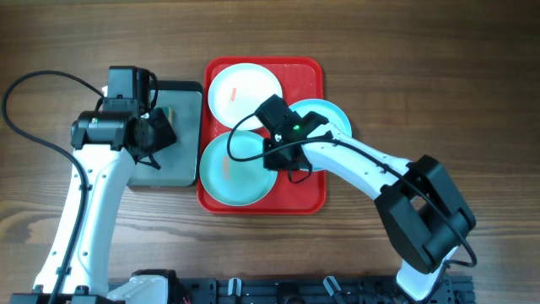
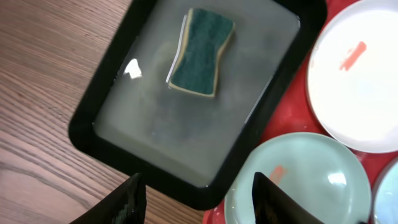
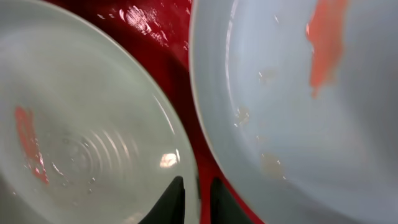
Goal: Clean dirty plates on tray and stack at the side
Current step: 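Grasp the rim of the lower light-blue plate with the right gripper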
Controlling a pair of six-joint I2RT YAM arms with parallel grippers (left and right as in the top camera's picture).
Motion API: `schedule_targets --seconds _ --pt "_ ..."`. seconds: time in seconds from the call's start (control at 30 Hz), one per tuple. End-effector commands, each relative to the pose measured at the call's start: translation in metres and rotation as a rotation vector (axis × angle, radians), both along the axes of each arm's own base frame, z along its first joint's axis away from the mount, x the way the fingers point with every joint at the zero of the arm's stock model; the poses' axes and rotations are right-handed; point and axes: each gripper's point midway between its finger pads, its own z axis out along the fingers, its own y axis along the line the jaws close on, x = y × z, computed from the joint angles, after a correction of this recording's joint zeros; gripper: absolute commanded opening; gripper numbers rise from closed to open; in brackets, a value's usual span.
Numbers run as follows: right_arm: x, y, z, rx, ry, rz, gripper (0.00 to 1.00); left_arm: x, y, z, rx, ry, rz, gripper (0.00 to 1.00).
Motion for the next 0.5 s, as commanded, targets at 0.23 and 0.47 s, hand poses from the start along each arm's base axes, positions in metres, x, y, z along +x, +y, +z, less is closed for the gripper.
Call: schedule_targets --seconds 0.23,0.47 --pt "-0.015 0.003 -0.023 -0.025 0.016 -0.004 0.13 0.003 0.012 0.003 0.04 -0.014 0.058 0.52" --pt "-0.005 0.005 -0.021 -0.022 -0.029 -0.012 0.05 -0.003 0.012 -0.008 0.042 0.014 0.058 0.52"
